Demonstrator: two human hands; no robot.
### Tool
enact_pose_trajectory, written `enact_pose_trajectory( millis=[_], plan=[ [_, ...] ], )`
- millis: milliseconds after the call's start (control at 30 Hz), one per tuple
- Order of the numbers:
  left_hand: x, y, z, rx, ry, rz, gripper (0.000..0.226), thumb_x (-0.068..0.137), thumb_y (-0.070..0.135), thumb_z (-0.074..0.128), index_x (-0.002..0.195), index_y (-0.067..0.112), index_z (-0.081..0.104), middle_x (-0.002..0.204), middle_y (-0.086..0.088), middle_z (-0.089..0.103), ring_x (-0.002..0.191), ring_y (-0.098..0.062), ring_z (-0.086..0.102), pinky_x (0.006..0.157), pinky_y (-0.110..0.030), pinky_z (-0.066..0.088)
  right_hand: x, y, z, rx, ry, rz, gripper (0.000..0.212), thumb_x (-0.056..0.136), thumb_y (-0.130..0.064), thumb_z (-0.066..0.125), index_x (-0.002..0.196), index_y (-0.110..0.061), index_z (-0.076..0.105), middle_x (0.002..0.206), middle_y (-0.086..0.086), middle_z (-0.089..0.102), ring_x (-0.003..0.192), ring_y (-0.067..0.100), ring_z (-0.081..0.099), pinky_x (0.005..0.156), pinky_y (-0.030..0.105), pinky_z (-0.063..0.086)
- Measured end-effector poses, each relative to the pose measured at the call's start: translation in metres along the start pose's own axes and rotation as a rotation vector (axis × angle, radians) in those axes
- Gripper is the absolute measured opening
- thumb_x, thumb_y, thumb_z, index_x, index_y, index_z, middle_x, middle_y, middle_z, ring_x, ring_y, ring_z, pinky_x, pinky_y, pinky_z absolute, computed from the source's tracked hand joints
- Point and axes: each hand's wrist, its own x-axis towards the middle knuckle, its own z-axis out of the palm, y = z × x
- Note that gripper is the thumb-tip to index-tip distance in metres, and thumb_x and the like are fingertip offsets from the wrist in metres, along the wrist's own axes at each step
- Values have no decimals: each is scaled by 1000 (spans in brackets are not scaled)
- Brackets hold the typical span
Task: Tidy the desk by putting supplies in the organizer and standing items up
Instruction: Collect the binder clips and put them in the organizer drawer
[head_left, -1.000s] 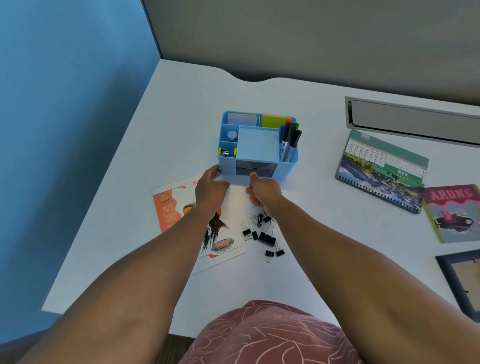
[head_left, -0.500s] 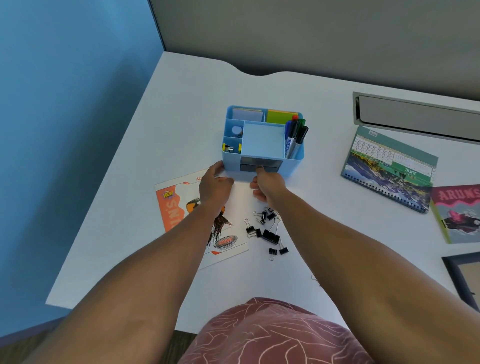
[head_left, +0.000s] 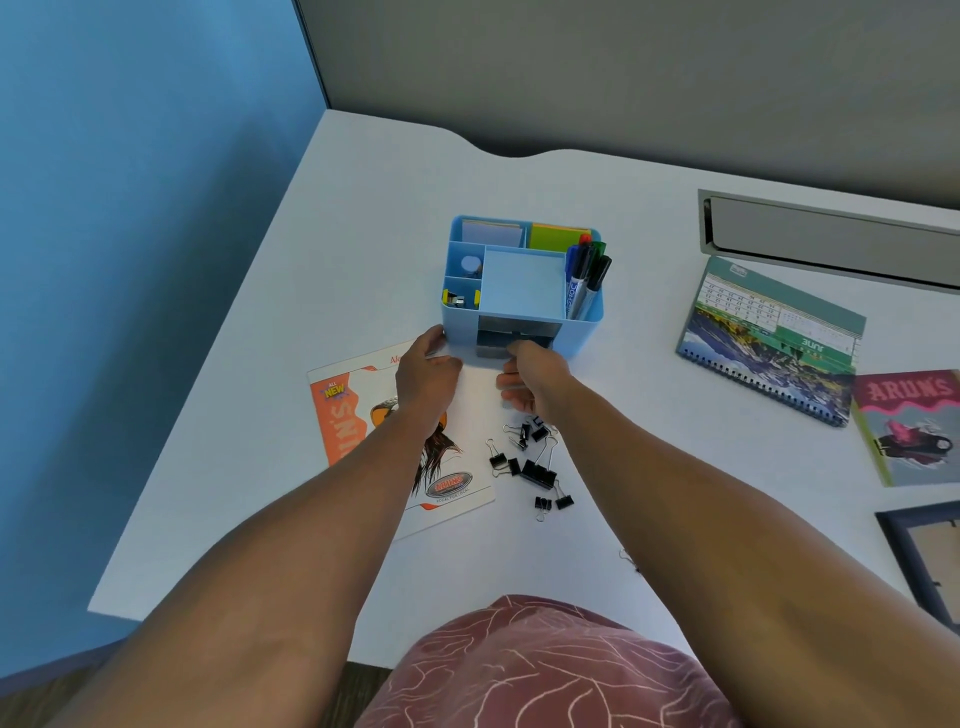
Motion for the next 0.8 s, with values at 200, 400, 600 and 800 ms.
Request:
enact_pose_trajectory(
  millis=[200,400,600,800],
  plan=[
    [-7,-1,1,-50,7,-23,61,91,4,58,149,20,44,144,1,54,131,-18,49,89,-22,39,-9,10,4,-17,30,46,23,94,-19,42,98,-4,59,84,13,65,58,16,58,41,16,41],
    [-12,-5,1,-97,36,-43,54,91,10,59,143,21,49,136,-1,60,120,-18,56,90,-28,47,-19,17,1,25,22,62,22,95,-20,41,91,-4,57,80,14,67,47,14,56,40,17,38],
    [-17,-7,-2,-49,59,-45,50,91,12,64,138,22,52,128,0,62,110,-15,57,95,-34,52,-23,22,0,1,14,82,25,96,-22,44,97,-3,61,89,14,72,49,13,57,41,17,40],
    [-24,-12,-6,39,45,-20,32,88,10,64,119,18,61,110,1,66,104,-17,61,83,-31,52,-29,19,-19,-113,-66,38,41,90,-42,66,98,-2,61,87,12,71,44,10,50,38,15,35]
  ],
)
